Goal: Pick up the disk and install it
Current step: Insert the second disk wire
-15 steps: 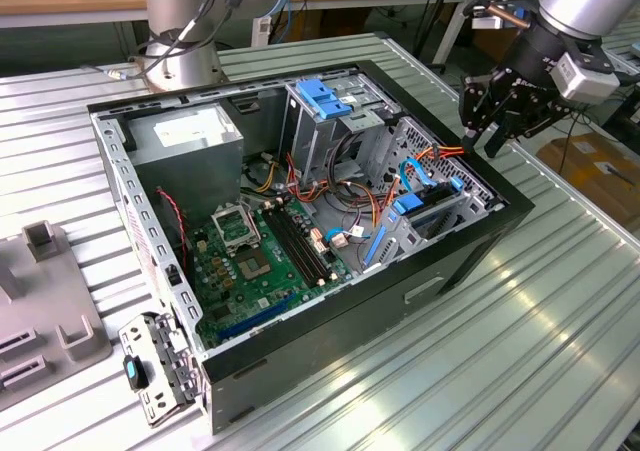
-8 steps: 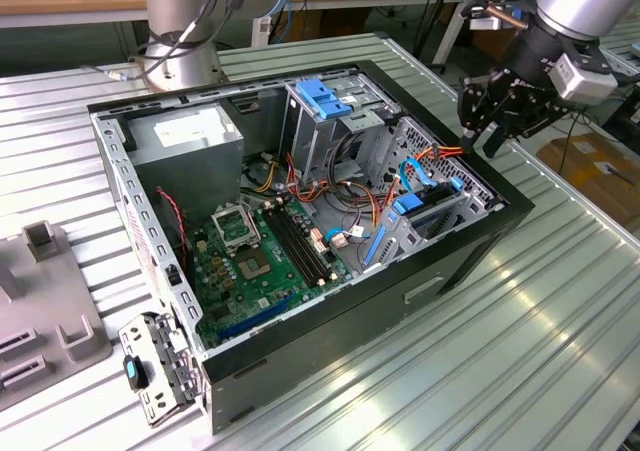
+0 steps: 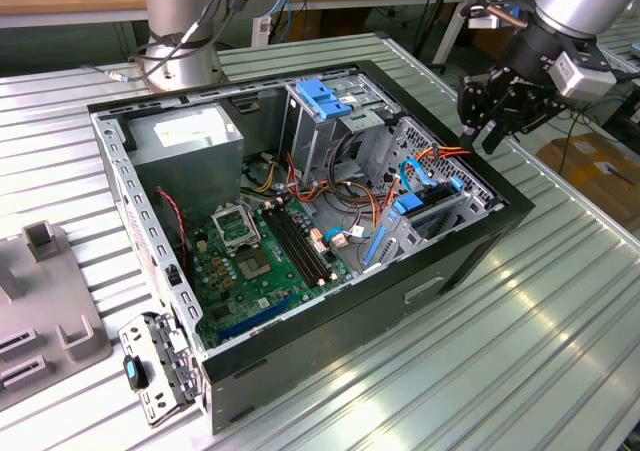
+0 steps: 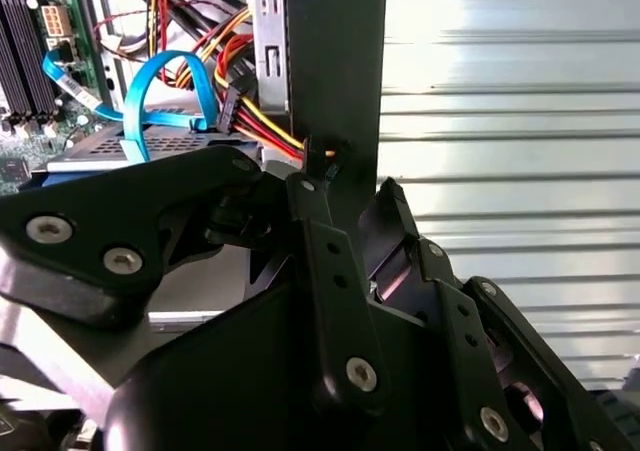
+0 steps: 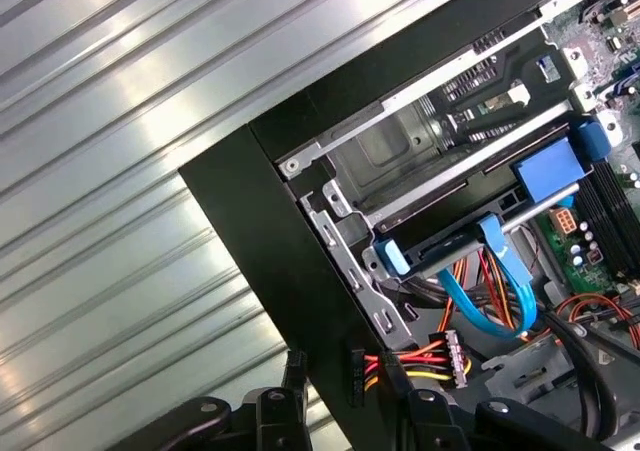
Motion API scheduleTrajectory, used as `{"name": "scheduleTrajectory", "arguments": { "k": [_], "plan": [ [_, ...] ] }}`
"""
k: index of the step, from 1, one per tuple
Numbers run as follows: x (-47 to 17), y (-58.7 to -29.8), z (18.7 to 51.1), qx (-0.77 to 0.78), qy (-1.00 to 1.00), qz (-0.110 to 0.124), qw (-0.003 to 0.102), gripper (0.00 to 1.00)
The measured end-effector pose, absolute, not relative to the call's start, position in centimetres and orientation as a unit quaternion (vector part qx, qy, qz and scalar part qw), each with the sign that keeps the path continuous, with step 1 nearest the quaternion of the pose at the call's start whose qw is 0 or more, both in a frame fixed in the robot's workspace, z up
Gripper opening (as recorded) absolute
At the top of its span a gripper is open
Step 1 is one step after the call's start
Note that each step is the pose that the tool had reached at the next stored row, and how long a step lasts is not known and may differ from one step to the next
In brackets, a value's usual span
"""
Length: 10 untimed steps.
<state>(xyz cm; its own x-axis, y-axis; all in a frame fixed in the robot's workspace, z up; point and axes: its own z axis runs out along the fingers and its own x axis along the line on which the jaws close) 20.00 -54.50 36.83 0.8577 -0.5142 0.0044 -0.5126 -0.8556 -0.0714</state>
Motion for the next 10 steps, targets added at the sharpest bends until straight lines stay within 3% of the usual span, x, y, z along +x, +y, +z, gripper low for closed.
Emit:
{"name": "scheduleTrajectory", "arguments": {
  "k": [8,10],
  "plan": [
    [20.01,-54.39,36.8,-0.963,0.267,-0.012,0.034,0.42],
    [20.01,-54.39,36.8,-0.963,0.267,-0.012,0.034,0.33]
  ]
}}
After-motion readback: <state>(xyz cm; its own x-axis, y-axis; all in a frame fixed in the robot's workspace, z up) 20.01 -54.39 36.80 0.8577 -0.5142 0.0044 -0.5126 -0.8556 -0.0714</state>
